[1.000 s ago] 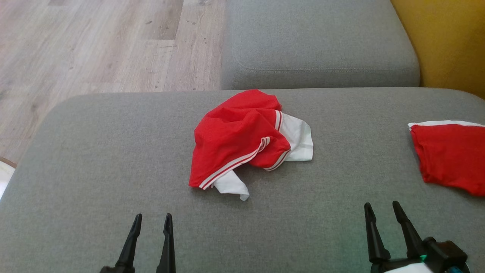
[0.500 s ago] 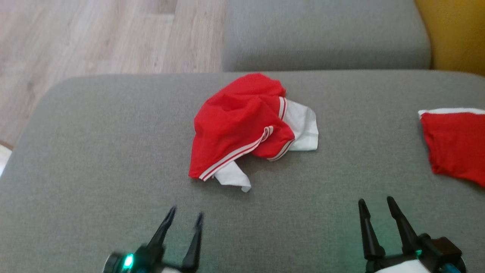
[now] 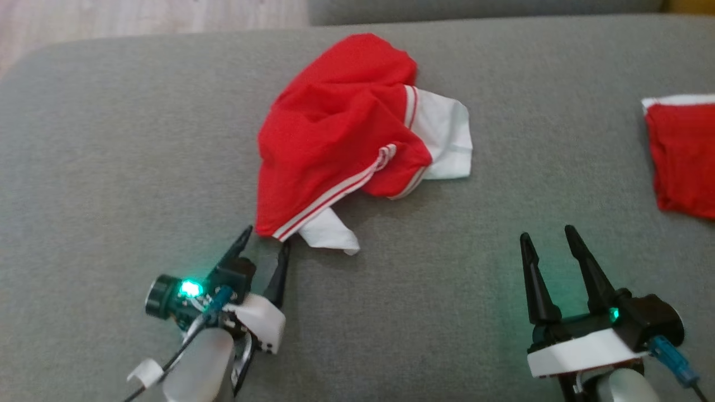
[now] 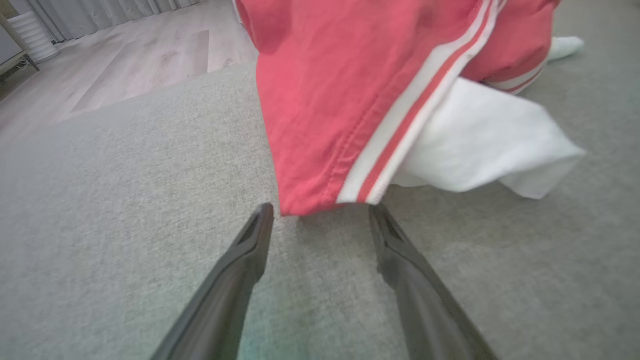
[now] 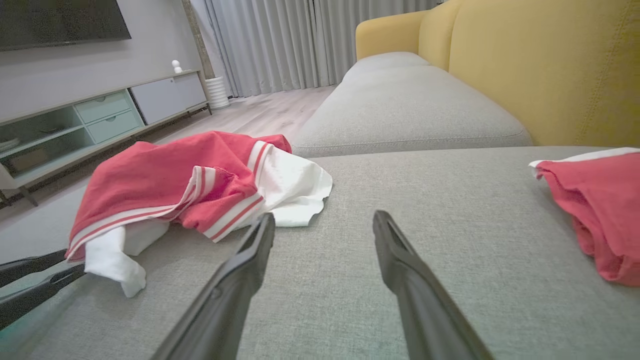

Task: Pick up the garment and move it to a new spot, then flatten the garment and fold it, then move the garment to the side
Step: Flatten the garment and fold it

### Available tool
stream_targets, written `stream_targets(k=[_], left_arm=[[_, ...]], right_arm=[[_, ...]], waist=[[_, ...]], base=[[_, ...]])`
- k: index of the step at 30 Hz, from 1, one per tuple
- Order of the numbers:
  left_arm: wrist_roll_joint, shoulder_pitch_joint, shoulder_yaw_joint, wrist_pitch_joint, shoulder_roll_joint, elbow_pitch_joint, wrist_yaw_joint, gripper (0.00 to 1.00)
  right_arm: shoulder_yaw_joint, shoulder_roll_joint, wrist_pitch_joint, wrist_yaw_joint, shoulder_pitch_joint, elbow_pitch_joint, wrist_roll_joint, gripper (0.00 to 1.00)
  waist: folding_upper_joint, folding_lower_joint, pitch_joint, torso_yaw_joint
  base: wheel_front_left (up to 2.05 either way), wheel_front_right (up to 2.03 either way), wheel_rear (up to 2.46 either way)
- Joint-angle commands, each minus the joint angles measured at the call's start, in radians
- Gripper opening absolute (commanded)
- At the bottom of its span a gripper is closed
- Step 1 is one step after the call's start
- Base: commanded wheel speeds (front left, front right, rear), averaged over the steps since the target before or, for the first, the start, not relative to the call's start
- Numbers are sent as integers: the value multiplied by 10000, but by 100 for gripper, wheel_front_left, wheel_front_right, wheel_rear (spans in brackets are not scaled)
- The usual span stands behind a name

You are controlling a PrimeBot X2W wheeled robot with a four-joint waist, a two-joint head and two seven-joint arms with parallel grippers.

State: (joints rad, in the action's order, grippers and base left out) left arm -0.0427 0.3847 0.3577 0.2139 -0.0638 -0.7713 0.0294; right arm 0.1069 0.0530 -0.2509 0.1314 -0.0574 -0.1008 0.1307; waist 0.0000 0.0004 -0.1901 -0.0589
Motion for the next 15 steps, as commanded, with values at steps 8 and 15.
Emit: stream_targets(k=[8,15], left_arm=[[88,1076,-193,470,-393,-346,-19,0],[-230,1193,189,476,-343,778,726,0]], right_arm=[[290,122,-109,-7,409,236,-48,100],[395,64,-109,-7,422,183,-15,100]], waist=[[0,-4,-206,633],[0,-4,-52,943]], base=[[0,0,0],[0,0,0]])
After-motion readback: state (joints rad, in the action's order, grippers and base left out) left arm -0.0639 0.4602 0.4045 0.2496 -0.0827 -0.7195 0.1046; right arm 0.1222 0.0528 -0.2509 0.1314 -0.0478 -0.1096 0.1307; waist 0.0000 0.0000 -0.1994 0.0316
